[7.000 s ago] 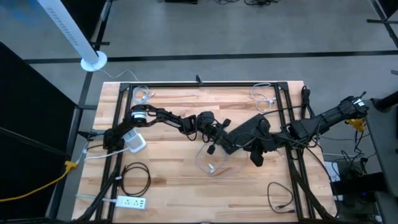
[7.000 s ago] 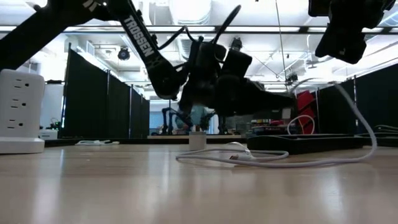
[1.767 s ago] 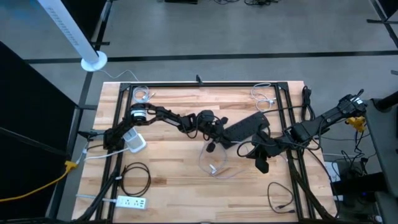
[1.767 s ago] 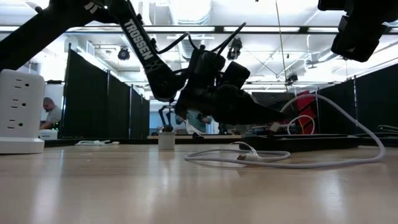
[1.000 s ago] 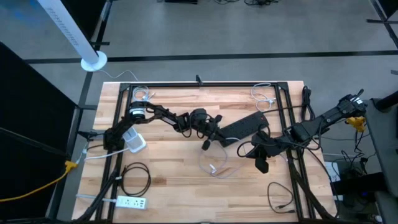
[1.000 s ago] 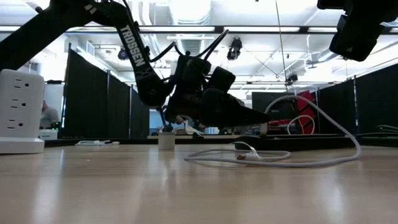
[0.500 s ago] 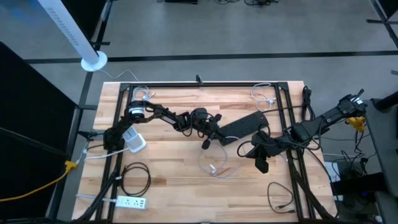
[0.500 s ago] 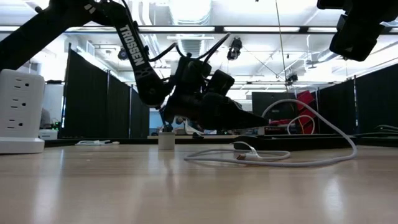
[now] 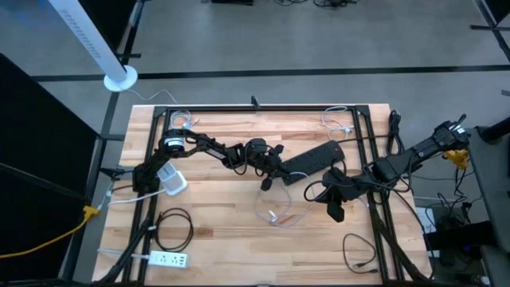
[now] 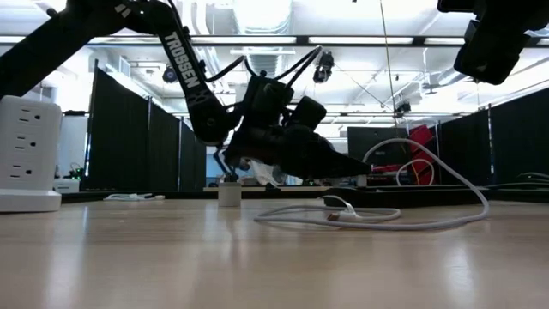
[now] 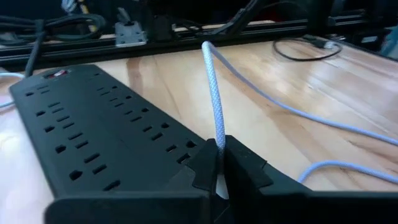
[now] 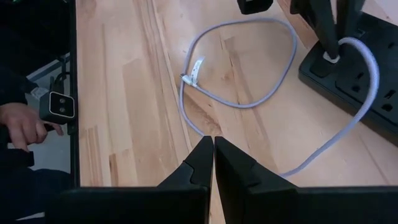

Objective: Insert USB
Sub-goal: Insert the bottom right white charger cable into the black outlet extension, then insert the right black charger cable into the black outlet extension

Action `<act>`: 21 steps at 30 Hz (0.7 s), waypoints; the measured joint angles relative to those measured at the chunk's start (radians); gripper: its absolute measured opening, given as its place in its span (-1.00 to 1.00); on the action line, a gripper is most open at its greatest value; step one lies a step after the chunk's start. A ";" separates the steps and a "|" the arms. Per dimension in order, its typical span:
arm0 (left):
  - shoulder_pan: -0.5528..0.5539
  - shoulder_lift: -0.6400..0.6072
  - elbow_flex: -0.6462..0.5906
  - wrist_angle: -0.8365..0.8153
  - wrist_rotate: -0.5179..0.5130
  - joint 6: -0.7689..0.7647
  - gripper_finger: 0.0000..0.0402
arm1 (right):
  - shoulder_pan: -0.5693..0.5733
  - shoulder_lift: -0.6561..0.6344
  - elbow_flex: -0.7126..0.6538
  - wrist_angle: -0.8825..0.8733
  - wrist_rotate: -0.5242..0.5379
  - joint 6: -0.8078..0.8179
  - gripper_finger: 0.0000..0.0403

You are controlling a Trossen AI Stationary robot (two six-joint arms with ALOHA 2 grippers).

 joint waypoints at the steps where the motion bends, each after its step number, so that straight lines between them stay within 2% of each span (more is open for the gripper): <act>1: 0.000 -0.003 0.000 -0.004 -0.004 -0.002 -0.83 | 0.000 0.000 0.000 0.000 0.000 -0.001 -1.00; 12: -0.005 -0.026 -0.002 -0.030 -0.020 -0.041 -0.18 | 0.000 0.000 0.000 -0.001 -0.004 -0.038 -1.00; 16: -0.005 -0.081 -0.005 -0.153 -0.016 -0.013 -0.01 | 0.000 0.000 0.000 -0.001 -0.008 -0.061 -1.00; 21: -0.014 -0.155 -0.005 -0.294 -0.011 0.019 0.10 | 0.000 0.000 0.000 -0.001 -0.010 -0.085 -1.00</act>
